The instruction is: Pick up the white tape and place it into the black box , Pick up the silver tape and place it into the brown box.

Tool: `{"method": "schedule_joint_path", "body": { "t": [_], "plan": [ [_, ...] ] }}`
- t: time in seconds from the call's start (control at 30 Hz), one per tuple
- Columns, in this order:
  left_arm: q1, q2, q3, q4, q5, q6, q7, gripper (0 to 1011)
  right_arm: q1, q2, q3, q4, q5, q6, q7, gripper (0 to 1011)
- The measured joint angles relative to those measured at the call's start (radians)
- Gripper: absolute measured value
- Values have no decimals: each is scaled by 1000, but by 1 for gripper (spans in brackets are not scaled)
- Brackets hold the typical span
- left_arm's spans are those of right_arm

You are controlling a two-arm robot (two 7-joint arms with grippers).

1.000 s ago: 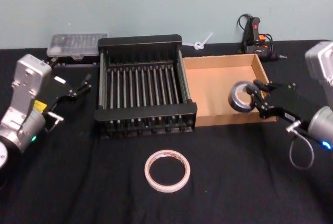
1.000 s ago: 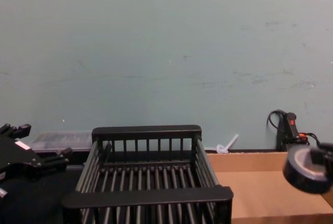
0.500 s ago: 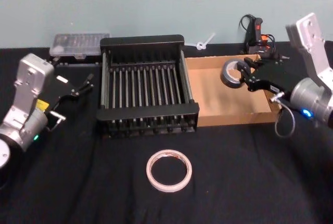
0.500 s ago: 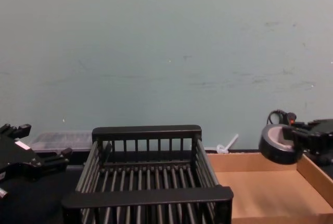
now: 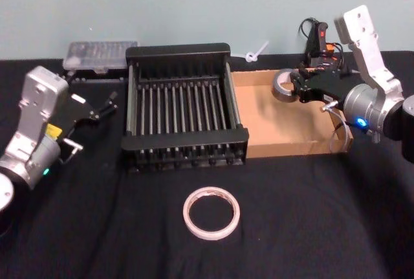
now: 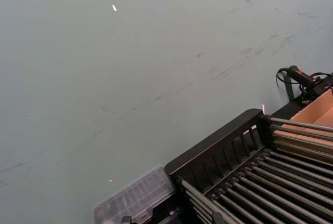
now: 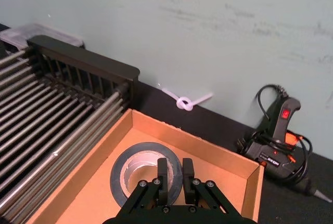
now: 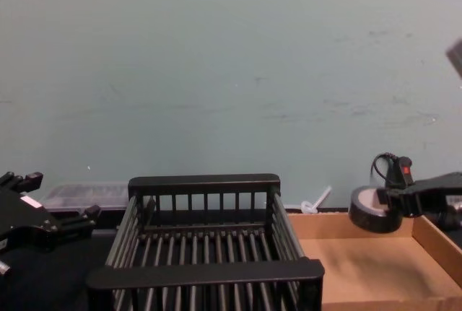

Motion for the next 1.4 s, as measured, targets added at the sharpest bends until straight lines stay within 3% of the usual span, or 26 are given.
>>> {"method": "schedule_joint_path", "body": {
  "t": [0.27,0.63,0.8,0.87,1.0,1.4],
  "plan": [
    [0,0,0,0,0,0,0,1001,39,-35,-11,89,-25,1,-3,172],
    [0,0,0,0,0,0,0,1001,39,-35,-10,88,-26,0,-3,174],
    [0,0,0,0,0,0,0,1001,38,-34,-9,86,-23,0,-3,288],
    [0,0,0,0,0,0,0,1001,38,-34,-9,85,-23,1,-3,390],
    [0,0,0,0,0,0,0,1001,37,-33,-9,84,-22,1,-2,472],
    [0,0,0,0,0,0,0,1001,36,-32,-8,83,-20,1,-1,870]
  ]
}}
